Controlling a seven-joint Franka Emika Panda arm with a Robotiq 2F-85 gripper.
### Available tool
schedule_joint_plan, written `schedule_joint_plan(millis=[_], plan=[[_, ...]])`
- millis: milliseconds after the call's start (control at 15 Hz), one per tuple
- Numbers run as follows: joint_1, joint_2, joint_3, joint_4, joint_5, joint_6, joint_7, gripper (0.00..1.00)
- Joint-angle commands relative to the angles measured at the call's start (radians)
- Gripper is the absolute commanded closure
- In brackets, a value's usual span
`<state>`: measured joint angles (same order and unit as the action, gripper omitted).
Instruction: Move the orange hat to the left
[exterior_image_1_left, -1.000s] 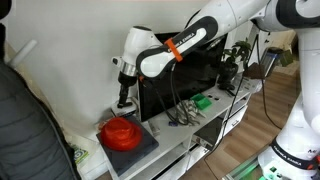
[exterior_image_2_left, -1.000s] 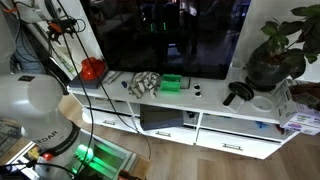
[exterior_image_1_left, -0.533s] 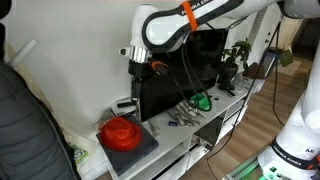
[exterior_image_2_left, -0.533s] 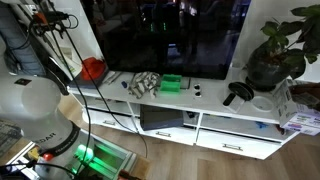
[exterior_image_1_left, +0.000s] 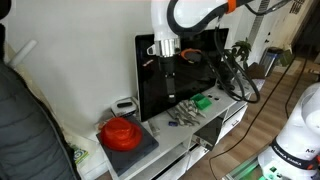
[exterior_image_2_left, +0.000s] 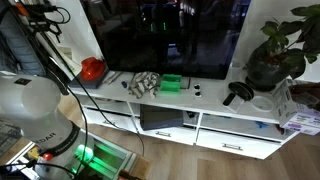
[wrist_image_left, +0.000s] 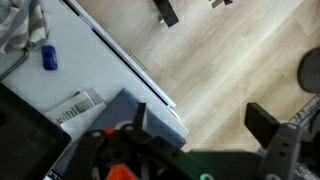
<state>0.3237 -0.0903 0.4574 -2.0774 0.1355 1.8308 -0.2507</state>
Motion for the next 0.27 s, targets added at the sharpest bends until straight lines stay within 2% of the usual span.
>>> schedule_joint_plan(millis=[0, 200], plan=[[0.028, -0.023, -0.033, -0.020, -0.004, -0.002, 0.013, 0.00], [0.029, -0.053, -0.035, -0.047, -0.005, -0.002, 0.025, 0.00]])
